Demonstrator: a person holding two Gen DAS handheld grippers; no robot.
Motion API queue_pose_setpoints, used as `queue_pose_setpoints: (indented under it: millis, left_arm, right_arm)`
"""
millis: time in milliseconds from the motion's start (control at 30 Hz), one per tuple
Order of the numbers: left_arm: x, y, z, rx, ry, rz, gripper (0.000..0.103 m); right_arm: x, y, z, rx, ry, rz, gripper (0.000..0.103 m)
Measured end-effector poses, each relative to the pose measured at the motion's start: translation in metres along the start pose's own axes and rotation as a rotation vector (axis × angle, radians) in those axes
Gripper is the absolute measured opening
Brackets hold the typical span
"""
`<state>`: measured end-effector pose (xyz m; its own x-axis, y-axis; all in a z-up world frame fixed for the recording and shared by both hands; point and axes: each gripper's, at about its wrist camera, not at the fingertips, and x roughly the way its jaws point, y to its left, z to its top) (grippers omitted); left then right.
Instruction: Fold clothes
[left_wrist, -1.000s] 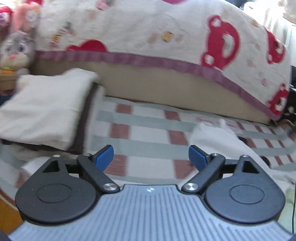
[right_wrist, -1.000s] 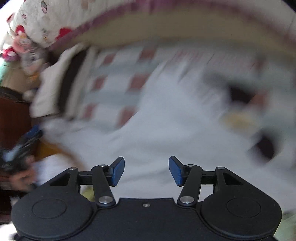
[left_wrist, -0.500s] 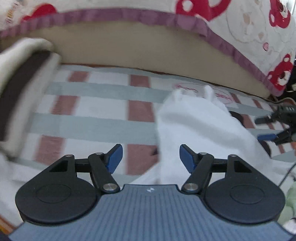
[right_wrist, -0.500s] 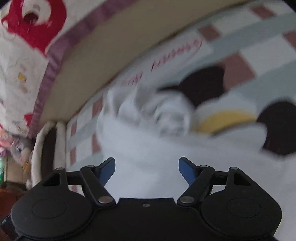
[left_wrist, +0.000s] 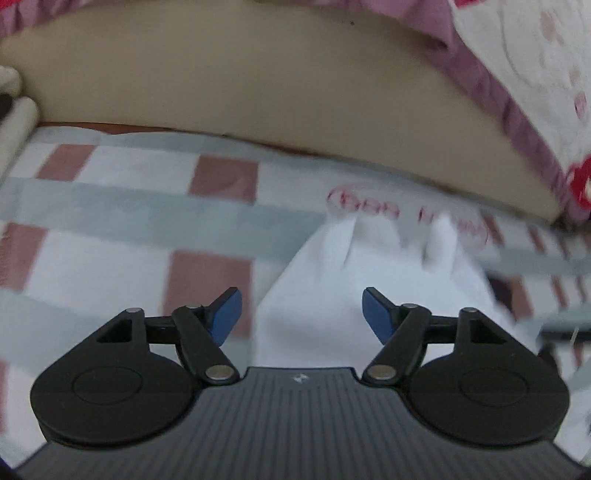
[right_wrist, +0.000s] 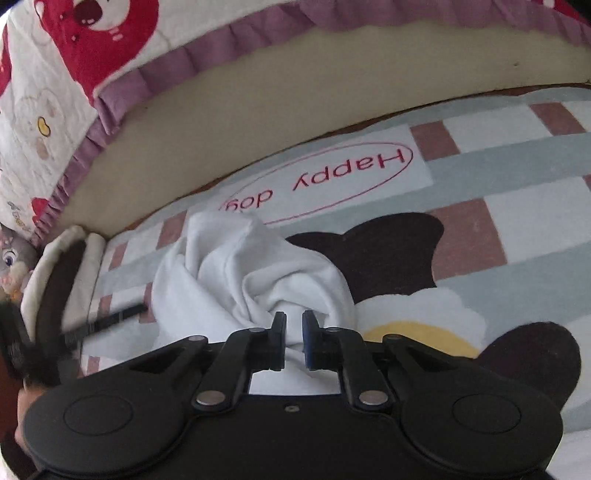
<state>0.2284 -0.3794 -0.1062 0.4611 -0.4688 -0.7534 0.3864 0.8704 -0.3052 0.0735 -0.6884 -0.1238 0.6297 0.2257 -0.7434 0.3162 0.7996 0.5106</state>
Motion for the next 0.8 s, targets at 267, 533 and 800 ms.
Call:
queue_pose_setpoints:
  millis: [267, 533, 800]
  left_arm:
    - [0.044, -0.011, 0.006, -0.018, 0.098, -0.043, 0.004]
    - [-0.056, -0.03, -0.04, 0.048, -0.03, -0.26, 0.004]
    - [-0.141, -0.04, -0.125, 0.164, -0.106, -0.252, 0.004]
  right_arm:
    - [0.008, -0.013, 0.004, 0.103, -0.065, 0.109, 0.033]
    - [0.004, -0.031, 0.006, 0.29, -0.061, 0.325, 0.052]
    - [-0.027, -0.009, -0.02, 0.321, 0.049, 0.32, 0.06]
